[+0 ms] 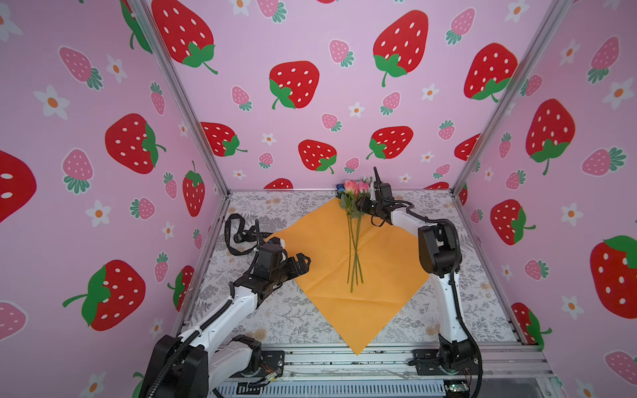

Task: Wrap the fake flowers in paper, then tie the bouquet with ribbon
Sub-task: 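Open the right gripper and lower both grippers to the paper's nearest corner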

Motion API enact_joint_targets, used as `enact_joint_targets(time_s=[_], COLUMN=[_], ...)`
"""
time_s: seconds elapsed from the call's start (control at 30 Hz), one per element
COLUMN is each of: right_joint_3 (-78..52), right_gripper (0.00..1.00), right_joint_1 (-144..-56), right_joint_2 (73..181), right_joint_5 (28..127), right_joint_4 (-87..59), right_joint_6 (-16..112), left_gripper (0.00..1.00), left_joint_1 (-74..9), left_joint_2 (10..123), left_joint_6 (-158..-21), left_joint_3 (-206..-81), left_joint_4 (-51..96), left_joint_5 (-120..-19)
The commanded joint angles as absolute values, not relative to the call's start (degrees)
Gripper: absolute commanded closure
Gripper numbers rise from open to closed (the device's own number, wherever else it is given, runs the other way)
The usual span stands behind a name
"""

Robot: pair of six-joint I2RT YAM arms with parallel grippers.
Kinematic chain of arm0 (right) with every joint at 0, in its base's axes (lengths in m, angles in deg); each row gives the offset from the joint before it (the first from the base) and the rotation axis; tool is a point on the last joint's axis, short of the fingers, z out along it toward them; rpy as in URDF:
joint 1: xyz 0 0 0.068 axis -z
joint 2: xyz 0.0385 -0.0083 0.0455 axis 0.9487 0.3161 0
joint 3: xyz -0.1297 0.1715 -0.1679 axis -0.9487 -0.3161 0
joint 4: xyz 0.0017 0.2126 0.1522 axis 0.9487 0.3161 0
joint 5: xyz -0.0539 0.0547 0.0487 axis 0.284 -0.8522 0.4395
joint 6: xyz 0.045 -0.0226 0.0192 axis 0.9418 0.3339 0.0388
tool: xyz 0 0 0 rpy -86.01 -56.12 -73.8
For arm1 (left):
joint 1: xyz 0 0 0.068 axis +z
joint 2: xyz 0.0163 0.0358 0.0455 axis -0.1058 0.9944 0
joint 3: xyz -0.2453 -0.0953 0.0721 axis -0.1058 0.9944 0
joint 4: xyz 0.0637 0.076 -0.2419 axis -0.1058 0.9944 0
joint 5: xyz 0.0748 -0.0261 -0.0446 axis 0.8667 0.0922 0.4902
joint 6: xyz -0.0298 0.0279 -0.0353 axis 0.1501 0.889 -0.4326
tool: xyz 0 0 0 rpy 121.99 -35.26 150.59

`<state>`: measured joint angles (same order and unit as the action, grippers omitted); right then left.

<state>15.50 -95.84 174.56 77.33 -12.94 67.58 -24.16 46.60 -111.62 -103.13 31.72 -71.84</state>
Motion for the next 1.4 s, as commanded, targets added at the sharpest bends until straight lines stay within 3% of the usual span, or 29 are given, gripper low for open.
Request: enact_joint_targets(time_s=[0.0,0.2,0.23,0.27,0.57,0.87,1.2,1.37], right_joint_3=[13.7,7.2,4.8,2.7,-19.5,-34.8,-43.3,-46.8], right_gripper=[0.38,0.27,0.06,0.0,0.0,0.0,0.0,0.0], right_joint_1=[-96.3,-96.4,-96.4,-96.6,-99.9,-108.8,-130.3,-140.0], right_joint_2=[169.9,162.4,160.2,158.1,136.4,120.3,110.9,107.7], right_joint_5=[79.6,81.5,82.6,83.6,98.4,112.8,120.0,112.6], right_joint_4=[-11.9,-11.0,-11.0,-10.9,-6.4,-0.8,10.1,12.9], right_joint_6=[66.5,63.9,62.9,62.1,56.8,55.4,61.6,66.5], left_gripper=[0.01,0.01,0.01,0.01,0.01,0.01,0.01,0.01], left_joint_1=[-24.6,-24.9,-25.0,-24.9,-27.5,-35.1,-47.3,-48.8], left_joint_2=[45.3,43.5,43.1,42.7,38.2,33.1,37.1,36.9], left_joint_6=[-111.7,-111.8,-112.1,-112.7,-120.6,-128.9,-132.5,-133.8], left_joint_3=[-103.2,-102.8,-102.6,-102.5,-100.6,-94.6,-94.8,-94.6], left_joint_4=[32.7,34.7,35.2,35.7,41.7,40.4,40.6,41.1], left_joint_5=[-71.9,-71.9,-71.9,-71.6,-72.5,-70.0,-65.8,-64.1])
